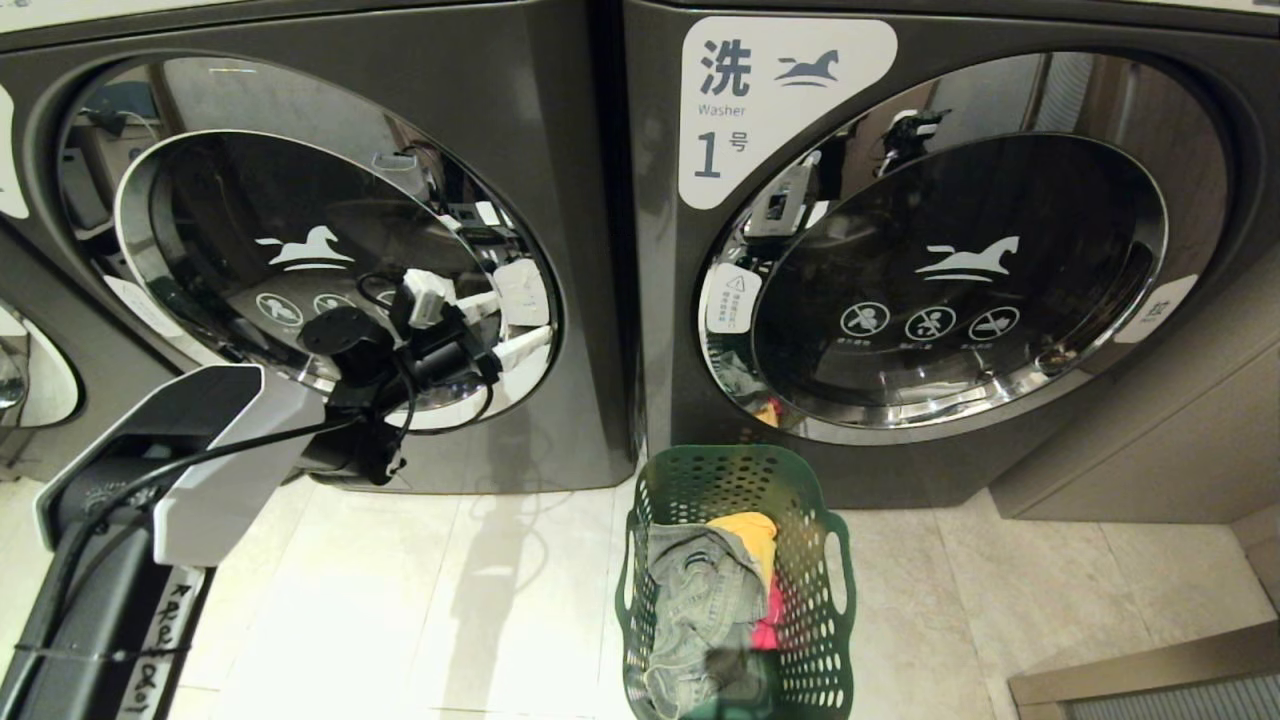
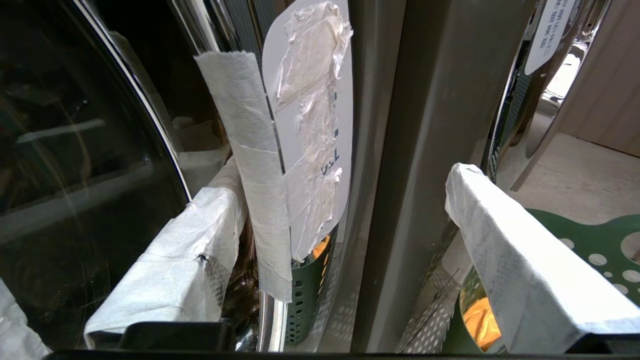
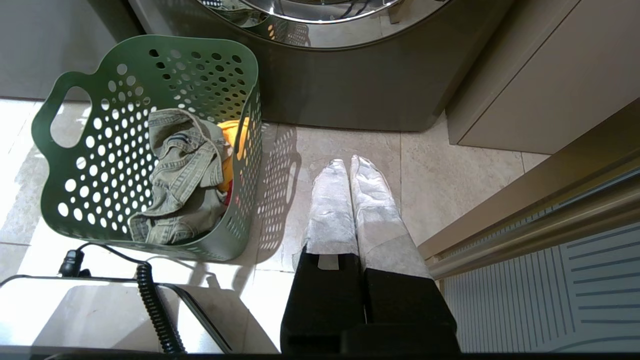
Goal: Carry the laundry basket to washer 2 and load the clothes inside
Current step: Open the lid of the washing machine
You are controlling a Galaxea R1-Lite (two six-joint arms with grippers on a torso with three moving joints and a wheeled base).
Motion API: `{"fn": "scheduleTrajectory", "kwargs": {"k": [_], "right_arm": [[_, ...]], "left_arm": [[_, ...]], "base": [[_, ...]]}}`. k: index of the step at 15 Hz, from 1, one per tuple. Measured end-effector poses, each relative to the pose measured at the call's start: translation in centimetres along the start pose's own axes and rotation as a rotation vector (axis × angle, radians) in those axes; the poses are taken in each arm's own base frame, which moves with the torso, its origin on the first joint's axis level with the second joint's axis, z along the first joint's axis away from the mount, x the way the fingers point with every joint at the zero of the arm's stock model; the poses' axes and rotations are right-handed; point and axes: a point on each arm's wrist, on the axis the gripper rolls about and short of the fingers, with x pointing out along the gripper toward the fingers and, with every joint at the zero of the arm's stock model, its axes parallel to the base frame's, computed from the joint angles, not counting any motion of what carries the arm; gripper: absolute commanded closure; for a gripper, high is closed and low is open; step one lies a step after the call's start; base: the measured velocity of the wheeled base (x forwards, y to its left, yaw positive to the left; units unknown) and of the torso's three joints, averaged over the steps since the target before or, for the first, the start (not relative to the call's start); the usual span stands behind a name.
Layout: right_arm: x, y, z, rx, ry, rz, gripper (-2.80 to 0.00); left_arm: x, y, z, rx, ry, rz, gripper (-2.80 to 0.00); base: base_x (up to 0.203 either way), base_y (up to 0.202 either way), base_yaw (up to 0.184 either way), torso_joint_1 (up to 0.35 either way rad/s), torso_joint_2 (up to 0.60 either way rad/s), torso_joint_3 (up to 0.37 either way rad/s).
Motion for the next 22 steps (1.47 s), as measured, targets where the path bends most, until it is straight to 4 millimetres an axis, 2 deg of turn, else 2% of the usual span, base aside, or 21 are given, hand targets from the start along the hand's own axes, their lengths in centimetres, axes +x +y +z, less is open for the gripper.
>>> {"fn": "scheduleTrajectory", "kwargs": {"k": [5,12,22], "right_arm": [[0.0,0.0,0.0,0.0,0.0,0.0,0.0],[0.0,0.0,0.0,0.0,0.0,0.0,0.0],[0.0,0.0,0.0,0.0,0.0,0.0,0.0]], "left_arm": [[0.0,-0.2,0.2,0.014,-0.014,0.007,-2.8],[-0.3,-2.0,0.5,0.003,-0.017,-0.002,-2.8],[-0.3,-2.3,0.3,-0.032,-0.01,-0.085,-2.8]], "base": [[0.0,0.0,0.0,0.0,0.0,0.0],[0.0,0.0,0.0,0.0,0.0,0.0],[0.0,0.0,0.0,0.0,0.0,0.0]]}}
